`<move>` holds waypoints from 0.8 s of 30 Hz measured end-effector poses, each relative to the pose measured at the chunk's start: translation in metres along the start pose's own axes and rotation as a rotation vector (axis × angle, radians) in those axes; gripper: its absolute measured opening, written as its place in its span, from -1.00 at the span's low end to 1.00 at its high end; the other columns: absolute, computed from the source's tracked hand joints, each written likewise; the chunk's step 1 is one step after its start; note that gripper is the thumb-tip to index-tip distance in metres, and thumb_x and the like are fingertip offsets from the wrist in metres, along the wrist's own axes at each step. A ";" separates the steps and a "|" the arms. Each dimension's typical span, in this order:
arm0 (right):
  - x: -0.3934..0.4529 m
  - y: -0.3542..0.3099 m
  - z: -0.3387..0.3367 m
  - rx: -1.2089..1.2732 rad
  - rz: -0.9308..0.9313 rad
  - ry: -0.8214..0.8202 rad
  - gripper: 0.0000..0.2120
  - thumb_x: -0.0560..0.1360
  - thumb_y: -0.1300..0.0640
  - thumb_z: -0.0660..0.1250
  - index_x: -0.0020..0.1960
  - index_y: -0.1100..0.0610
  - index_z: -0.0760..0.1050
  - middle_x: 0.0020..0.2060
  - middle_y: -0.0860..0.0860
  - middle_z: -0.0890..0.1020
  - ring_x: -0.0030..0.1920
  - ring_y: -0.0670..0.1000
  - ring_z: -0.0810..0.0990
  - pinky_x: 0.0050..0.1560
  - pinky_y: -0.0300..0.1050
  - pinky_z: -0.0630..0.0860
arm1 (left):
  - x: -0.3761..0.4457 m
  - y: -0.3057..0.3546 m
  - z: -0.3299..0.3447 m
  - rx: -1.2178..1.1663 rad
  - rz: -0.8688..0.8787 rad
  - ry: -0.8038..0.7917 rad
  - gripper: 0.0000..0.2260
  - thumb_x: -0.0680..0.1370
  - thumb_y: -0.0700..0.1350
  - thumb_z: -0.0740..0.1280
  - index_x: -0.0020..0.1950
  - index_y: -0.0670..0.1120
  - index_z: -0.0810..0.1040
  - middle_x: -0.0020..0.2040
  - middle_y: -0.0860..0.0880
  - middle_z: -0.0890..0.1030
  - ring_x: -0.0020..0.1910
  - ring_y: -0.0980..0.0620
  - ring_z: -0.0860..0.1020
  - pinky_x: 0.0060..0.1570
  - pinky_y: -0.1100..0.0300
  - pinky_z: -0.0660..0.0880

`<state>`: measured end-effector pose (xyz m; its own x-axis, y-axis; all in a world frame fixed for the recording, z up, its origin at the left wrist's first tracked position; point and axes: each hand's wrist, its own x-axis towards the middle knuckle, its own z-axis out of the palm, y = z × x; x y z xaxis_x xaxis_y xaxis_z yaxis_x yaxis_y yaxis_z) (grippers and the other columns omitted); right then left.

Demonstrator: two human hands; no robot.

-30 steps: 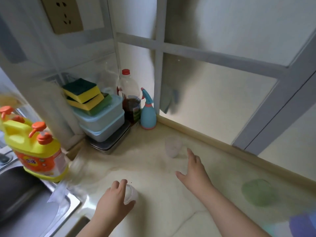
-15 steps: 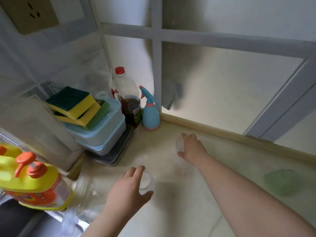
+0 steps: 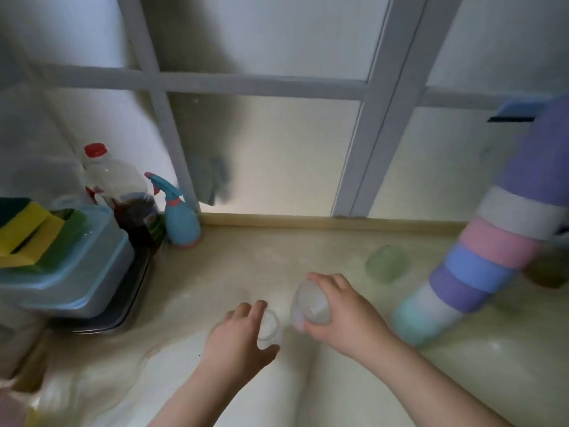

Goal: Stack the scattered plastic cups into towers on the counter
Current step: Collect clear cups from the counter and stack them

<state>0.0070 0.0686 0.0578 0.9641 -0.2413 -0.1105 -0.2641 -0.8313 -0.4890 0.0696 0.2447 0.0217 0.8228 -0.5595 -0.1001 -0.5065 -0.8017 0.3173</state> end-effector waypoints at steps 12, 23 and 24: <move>-0.208 0.190 -0.112 0.061 0.278 0.141 -0.17 0.22 -0.21 0.41 0.41 -0.09 0.15 0.27 -0.04 0.37 0.21 -0.01 0.44 0.18 -0.14 0.41 | -0.050 0.249 0.075 -0.008 0.289 -0.093 -0.43 0.34 0.15 0.34 0.25 -0.02 0.23 0.16 -0.04 0.52 0.09 -0.10 0.50 -0.02 0.08 0.47; -0.263 0.295 -0.193 0.070 0.371 0.331 -0.26 0.30 -0.15 0.40 0.39 -0.06 0.17 0.31 -0.05 0.35 0.22 0.00 0.43 0.18 -0.10 0.43 | -0.024 0.410 0.057 -0.432 0.421 0.144 -0.44 0.28 -0.02 0.46 0.23 0.05 0.34 0.10 -0.02 0.45 0.09 -0.08 0.46 -0.03 0.18 0.39; -0.260 0.302 -0.198 0.077 0.372 0.344 -0.25 0.29 -0.16 0.40 0.38 -0.06 0.18 0.31 -0.05 0.35 0.22 0.01 0.44 0.19 -0.09 0.43 | -0.013 0.421 0.049 -0.447 0.430 0.169 -0.43 0.29 -0.03 0.46 0.25 0.05 0.34 0.12 -0.04 0.45 0.10 -0.08 0.46 -0.02 0.19 0.38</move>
<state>-0.3287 -0.2186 0.1104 0.7373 -0.6755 -0.0046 -0.5727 -0.6215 -0.5345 -0.1667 -0.0963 0.1105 0.6176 -0.7416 0.2617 -0.6740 -0.3276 0.6622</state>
